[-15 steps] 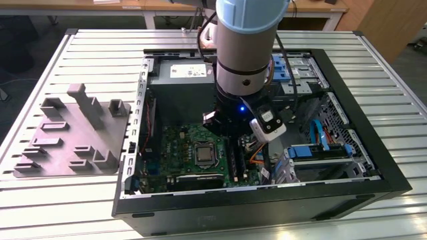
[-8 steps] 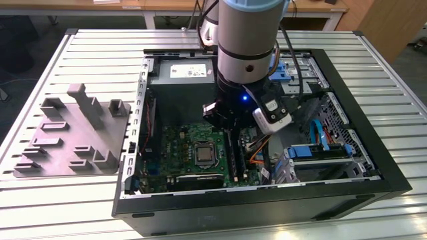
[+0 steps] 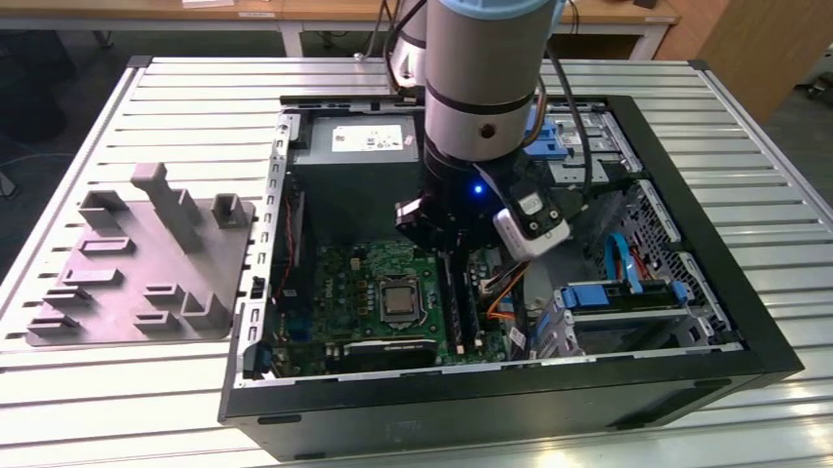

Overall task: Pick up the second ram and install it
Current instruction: 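Insert the second ram into the second slot, then press down the second ram until it locks into place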

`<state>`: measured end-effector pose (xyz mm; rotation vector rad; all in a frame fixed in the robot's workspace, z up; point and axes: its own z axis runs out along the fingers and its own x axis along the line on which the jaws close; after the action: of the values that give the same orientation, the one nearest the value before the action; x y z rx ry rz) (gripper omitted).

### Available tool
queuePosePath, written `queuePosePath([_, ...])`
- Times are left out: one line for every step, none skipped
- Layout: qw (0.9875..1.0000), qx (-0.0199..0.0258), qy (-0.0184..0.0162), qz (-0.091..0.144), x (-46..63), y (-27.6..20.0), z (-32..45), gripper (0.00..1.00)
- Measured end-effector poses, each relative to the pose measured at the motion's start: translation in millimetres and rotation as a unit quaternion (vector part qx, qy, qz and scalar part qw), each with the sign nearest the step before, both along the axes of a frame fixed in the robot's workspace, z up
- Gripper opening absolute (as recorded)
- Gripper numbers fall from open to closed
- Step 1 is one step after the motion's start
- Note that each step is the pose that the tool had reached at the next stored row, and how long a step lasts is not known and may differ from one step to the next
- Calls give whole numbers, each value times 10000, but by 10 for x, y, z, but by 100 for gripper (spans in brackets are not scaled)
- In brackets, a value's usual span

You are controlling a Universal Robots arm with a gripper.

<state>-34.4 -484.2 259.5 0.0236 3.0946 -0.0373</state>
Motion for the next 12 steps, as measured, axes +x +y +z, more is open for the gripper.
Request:
queuePosePath([10000,0,0,0,0,0,2,18])
queuePosePath([10000,0,0,0,0,0,3,18])
queuePosePath([10000,0,0,0,0,0,5,18])
queuePosePath([10000,0,0,0,0,0,7,18])
queuePosePath([10000,0,0,0,0,0,10,18])
queuePosePath([10000,0,0,0,0,0,12,18])
queuePosePath([10000,0,0,0,0,0,13,18])
queuePosePath([10000,0,0,0,0,0,15,18])
queuePosePath([10000,0,0,0,0,0,17,18])
queuePosePath([10000,0,0,0,0,0,19,18])
queuePosePath([10000,1,0,0,0,0,21,18])
queuePosePath([10000,0,0,0,0,0,23,18])
